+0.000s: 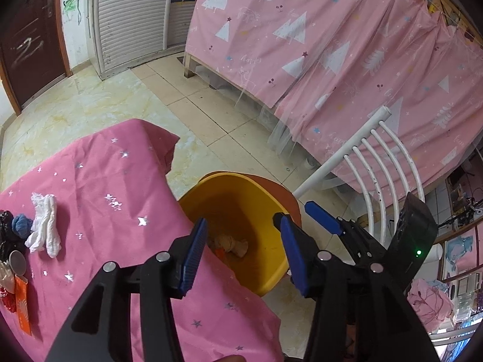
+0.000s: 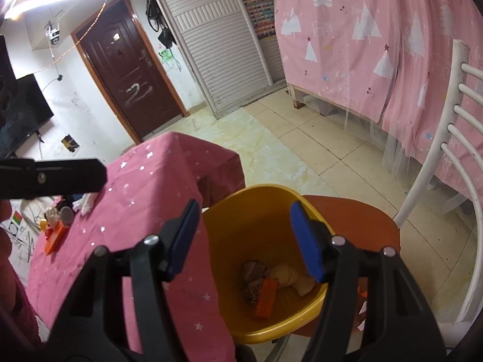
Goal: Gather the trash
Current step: 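Grasp the black-and-white sock with the left tool while the right tool grasps the white cloth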
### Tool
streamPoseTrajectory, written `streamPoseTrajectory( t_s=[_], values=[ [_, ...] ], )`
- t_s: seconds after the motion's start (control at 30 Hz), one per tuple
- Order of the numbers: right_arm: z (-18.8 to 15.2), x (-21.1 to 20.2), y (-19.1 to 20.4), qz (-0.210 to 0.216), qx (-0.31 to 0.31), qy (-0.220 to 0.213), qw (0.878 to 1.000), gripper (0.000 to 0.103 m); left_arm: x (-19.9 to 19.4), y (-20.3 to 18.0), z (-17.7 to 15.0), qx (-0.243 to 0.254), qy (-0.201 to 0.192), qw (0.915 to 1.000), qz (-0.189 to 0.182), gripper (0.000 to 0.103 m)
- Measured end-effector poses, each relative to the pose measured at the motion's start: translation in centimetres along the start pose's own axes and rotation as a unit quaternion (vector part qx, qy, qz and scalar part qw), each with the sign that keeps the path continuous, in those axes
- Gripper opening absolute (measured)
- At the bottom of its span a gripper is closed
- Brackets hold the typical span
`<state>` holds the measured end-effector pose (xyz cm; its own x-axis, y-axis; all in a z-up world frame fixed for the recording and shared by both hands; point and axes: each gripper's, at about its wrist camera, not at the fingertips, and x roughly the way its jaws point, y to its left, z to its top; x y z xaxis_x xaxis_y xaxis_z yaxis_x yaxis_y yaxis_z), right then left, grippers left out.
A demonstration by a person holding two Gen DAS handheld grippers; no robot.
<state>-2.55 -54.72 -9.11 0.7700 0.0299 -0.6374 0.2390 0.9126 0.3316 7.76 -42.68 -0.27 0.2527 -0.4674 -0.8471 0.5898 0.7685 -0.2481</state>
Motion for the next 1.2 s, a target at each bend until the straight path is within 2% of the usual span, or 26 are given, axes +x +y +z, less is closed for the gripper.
streamPoseTrajectory(
  t_s=[0.17,0.47,0.57,0.83,1.2],
  values=[
    [0.2,0.2,1.6,0.004,-0.014,0.004,1.0,0.061,-1.3,2.1,-0.1,-0.014,-0.007,0.9999,0.005,0.043],
    [1.2,0.9,6.9,0.021,-0.057,0.01,0.998,0.061,-5.4,7.0,-0.7,-0.045,-0.038,0.9981,0.02,0.043],
    [1.4,1.2,9.2,0.03,-0.077,0.013,0.997,0.07,-7.0,8.8,-1.0,-0.053,-0.047,0.997,0.032,0.043],
    [1.6,3.1,15.5,0.058,-0.124,0.03,0.99,0.07,-11.6,16.4,-2.6,-0.095,-0.078,0.9887,0.085,0.043],
    [1.4,6.0,22.6,0.084,-0.173,0.063,0.979,0.07,-14.9,25.7,-4.7,-0.147,-0.08,0.9763,0.137,0.043]
  ],
)
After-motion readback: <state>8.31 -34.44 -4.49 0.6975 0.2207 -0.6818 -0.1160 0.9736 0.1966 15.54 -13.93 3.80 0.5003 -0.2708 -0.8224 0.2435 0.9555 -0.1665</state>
